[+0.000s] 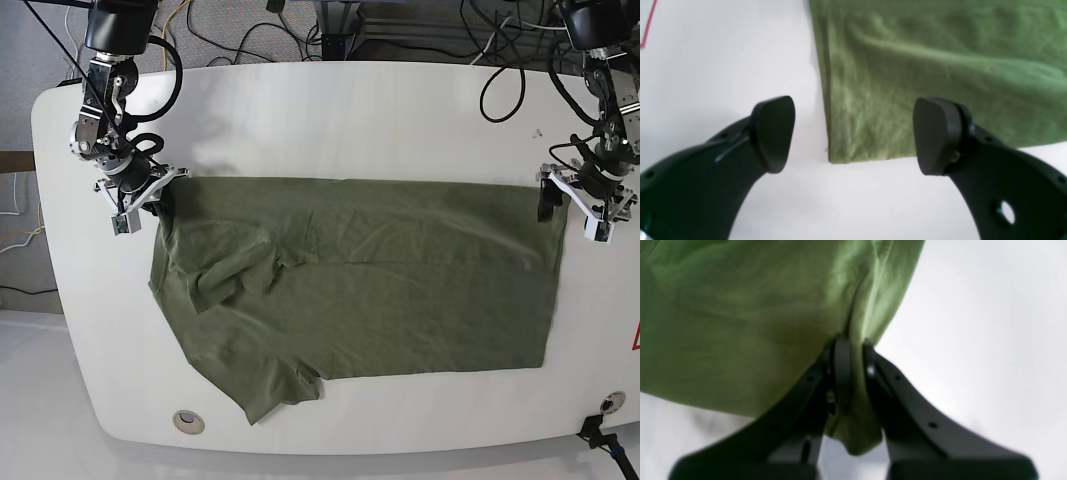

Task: Fold the T-shirt properly
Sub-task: 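Lift the shirt edge and fold it over toward the robot base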

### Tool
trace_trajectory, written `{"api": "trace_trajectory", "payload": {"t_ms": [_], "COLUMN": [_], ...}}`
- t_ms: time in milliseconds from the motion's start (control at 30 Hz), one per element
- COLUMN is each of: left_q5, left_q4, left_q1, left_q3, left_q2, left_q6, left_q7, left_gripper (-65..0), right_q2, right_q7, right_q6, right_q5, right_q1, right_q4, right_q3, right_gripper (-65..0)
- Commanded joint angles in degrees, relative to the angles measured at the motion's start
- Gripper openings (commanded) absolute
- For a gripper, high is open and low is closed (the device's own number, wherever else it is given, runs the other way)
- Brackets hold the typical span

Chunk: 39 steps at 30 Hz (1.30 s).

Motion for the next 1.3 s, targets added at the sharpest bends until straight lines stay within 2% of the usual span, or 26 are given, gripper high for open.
{"api": "trace_trajectory", "payload": {"t_ms": [0, 267, 333, 400, 533, 567, 767, 933, 1267], "left_q5": [-0.4, -0.4, -0.3, -0.3, -0.3, -0.3, -0.4, -0.5, -0.5], "left_q4": [-0.9, -9.8, -9.9, -9.9, -10.3, -10.3, -7.2, 1.5, 11.1], "left_q1": [-2.0, -5.2, -5.2, -4.9, -4.8, -4.7, 0.9, 11.4, 29.5], "left_q3": [-0.2, 4.0, 4.7, 4.8, 4.8, 4.8, 4.6, 4.2, -5.6], "left_q2": [-1.2, -1.2, -1.2, -1.2, -1.2, -1.2, -1.4, -1.5, -1.4], "left_q6": [0.2, 0.2, 0.5, 0.5, 0.5, 0.2, 0.2, 0.2, 0.1], "left_q7": [-1.4, -1.4, -1.4, -1.4, -1.4, -1.4, -1.4, -1.4, -1.2], "left_gripper": [-12.4, -12.4, -15.4, -26.8, -60.1, -64.7, -65.0, -65.0, -65.0], "right_q2": [0.7, 0.6, 0.6, 0.6, 0.6, 0.6, 0.6, 0.8, 0.7], "right_q7": [-0.2, -0.2, -0.2, -0.3, -0.3, -0.3, -0.3, -0.4, -0.5], "right_q6": [-0.1, -0.1, -0.1, -0.1, -0.1, -0.1, -0.1, -0.1, -0.1], "right_q5": [-0.5, -0.4, -0.4, -0.4, -0.2, -0.3, -0.2, -0.4, -0.2], "right_q1": [0.4, 0.4, 0.4, 0.3, -1.0, -1.4, -6.7, -14.9, -29.4], "right_q4": [0.5, 0.5, 0.5, 0.5, 1.1, 1.6, 5.7, 11.7, 21.9], "right_q3": [0.2, 0.0, 0.0, 0.0, 0.0, 0.0, 0.2, 2.5, 3.8], "right_gripper": [-65.0, -65.0, -65.0, -65.0, -65.0, -65.0, -65.0, -65.0, -65.0]}}
